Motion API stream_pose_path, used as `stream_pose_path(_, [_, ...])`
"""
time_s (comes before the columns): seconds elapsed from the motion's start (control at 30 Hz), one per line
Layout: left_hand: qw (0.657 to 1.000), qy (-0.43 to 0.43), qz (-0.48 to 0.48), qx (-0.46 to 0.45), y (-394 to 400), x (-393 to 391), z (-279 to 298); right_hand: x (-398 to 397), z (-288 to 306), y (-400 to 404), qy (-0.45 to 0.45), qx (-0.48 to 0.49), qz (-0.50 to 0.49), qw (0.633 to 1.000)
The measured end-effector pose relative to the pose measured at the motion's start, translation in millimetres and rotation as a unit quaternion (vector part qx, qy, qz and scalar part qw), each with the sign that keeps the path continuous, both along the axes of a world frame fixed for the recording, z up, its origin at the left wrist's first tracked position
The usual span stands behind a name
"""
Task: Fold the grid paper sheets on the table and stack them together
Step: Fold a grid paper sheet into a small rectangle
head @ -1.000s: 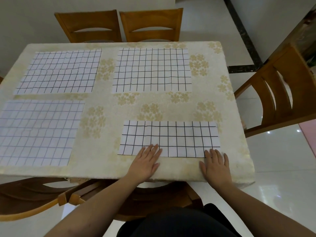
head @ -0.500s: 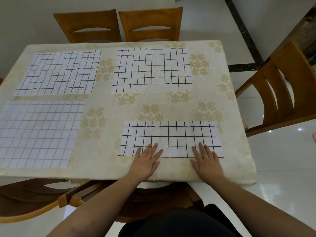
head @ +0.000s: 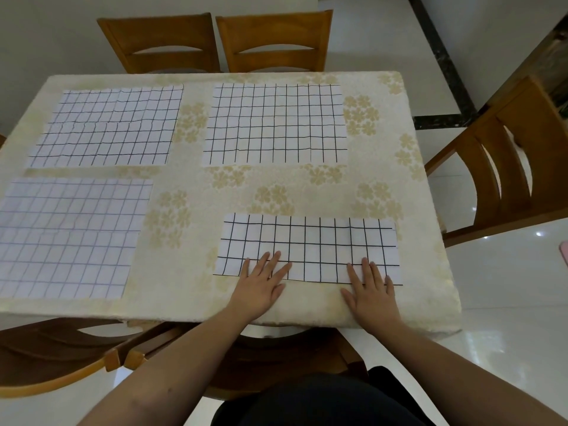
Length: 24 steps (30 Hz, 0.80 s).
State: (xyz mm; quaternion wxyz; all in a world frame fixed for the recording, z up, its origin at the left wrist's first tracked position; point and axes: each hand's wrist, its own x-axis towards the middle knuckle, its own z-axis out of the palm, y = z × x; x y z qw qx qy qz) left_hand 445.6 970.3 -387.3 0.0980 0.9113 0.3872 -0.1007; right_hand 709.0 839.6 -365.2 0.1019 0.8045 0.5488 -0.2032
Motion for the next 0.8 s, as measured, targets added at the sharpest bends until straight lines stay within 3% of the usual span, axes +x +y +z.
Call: stream_pose_path(0.8, [0.997,0.02,-0.014,-0.067,15.9,-2.9,6.3,4.0,-4.7,-3.0,0.014,-0.024,0.027,0.999])
